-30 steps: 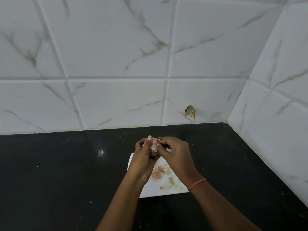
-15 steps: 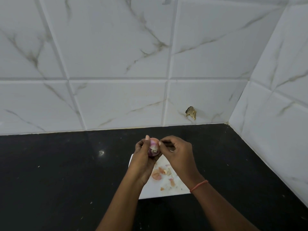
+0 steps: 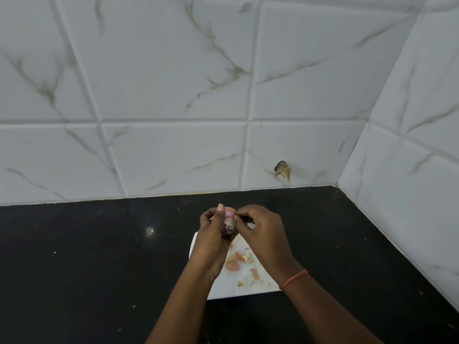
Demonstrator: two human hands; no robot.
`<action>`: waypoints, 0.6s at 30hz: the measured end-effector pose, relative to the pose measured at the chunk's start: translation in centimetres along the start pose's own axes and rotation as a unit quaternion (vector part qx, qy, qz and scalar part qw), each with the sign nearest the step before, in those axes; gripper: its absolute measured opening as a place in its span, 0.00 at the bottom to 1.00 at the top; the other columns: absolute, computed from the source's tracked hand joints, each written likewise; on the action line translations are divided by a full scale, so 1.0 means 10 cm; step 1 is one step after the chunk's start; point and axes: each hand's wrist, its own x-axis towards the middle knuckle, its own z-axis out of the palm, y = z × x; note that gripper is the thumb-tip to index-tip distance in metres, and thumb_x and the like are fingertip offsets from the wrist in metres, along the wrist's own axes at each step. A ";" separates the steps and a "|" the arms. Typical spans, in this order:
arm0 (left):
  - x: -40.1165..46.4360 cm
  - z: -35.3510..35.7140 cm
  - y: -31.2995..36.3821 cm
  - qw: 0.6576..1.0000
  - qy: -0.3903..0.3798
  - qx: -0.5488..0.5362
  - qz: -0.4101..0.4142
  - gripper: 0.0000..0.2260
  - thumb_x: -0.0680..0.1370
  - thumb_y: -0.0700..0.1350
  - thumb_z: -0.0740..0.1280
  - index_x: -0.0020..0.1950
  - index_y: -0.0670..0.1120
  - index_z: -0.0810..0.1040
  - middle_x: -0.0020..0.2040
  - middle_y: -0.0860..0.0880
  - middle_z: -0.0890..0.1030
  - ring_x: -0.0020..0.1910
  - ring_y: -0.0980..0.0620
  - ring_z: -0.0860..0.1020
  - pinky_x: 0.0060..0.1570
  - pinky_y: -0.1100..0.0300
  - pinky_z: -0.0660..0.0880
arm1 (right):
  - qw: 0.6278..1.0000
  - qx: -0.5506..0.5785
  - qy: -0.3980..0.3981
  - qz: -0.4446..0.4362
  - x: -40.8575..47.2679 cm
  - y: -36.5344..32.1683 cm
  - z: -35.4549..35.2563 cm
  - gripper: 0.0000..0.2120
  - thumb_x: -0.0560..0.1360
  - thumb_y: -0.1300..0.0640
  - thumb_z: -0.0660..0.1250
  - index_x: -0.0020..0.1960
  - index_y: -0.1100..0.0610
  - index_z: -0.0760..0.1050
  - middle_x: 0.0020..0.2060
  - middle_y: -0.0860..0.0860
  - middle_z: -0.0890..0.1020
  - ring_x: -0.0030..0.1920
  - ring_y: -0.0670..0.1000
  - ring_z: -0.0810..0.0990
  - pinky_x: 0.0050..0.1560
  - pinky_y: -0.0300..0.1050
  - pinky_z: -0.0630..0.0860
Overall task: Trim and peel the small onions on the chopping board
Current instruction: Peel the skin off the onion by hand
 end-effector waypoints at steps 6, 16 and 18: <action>0.01 -0.01 -0.02 0.998 -0.007 0.050 0.024 0.19 0.78 0.52 0.66 0.66 0.46 0.71 0.62 0.40 0.80 0.61 0.45 0.81 0.62 0.51 0.78 | 1.000 -0.025 -0.004 -0.007 0.01 -0.01 0.01 0.06 0.76 0.54 0.70 0.49 0.56 0.81 0.42 0.47 0.82 0.43 0.44 0.81 0.45 0.40 0.80; 0.01 -0.05 -0.02 0.994 -0.021 0.105 0.032 0.14 0.82 0.50 0.64 0.65 0.48 0.70 0.62 0.41 0.78 0.60 0.45 0.81 0.57 0.55 0.79 | 0.989 -0.084 -0.124 -0.008 0.17 0.04 -0.06 0.04 0.78 0.54 0.66 0.48 0.55 0.74 0.46 0.47 0.76 0.43 0.46 0.78 0.45 0.42 0.79; 0.02 -0.06 -0.02 0.993 -0.027 0.113 0.025 0.13 0.82 0.50 0.65 0.65 0.48 0.71 0.63 0.41 0.78 0.60 0.45 0.81 0.56 0.56 0.80 | 0.986 -0.099 -0.134 -0.009 0.18 0.06 -0.05 0.05 0.78 0.54 0.66 0.47 0.54 0.73 0.45 0.46 0.74 0.42 0.46 0.77 0.43 0.42 0.78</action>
